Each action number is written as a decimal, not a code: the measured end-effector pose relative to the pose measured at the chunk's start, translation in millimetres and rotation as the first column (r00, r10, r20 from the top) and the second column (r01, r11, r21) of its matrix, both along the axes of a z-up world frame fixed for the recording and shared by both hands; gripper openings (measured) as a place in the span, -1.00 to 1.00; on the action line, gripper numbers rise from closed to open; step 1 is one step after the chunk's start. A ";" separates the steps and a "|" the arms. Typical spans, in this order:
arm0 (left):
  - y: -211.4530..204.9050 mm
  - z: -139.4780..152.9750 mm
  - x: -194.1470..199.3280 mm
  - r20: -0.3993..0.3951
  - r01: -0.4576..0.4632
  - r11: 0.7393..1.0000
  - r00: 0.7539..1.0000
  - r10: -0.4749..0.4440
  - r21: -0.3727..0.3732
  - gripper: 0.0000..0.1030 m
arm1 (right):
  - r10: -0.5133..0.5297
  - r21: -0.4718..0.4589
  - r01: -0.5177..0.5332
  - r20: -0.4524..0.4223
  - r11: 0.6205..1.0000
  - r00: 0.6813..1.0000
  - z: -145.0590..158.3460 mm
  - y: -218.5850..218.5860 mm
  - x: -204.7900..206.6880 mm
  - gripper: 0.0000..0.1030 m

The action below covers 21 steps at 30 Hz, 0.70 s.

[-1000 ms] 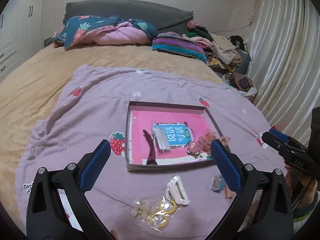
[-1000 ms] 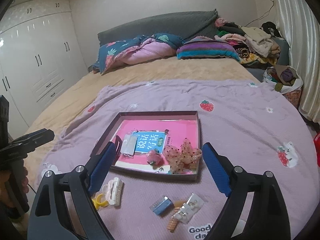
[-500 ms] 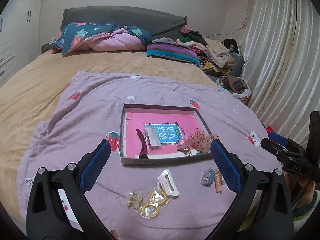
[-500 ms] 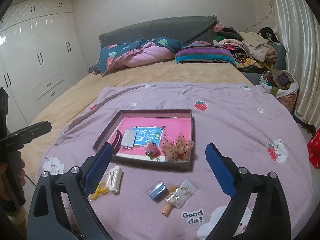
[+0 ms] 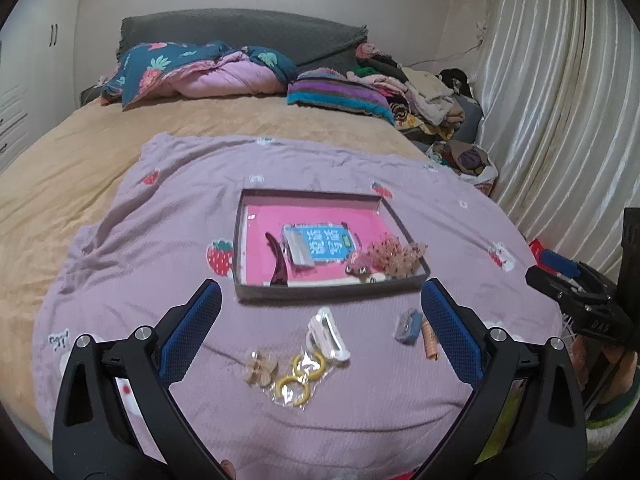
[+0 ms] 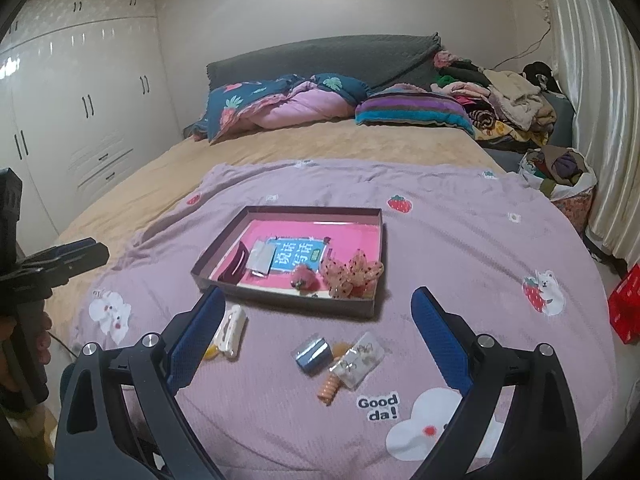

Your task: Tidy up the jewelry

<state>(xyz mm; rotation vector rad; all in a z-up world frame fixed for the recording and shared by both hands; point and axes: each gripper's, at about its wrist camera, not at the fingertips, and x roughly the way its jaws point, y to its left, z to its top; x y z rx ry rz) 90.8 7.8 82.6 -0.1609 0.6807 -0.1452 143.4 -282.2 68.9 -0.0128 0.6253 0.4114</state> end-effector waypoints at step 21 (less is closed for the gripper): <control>-22.5 -63.3 -14.5 -0.152 0.066 0.996 0.987 -0.057 0.053 0.82 | 0.033 -0.048 -0.037 -0.092 0.998 0.995 -46.1 -3.8 -18.4 0.81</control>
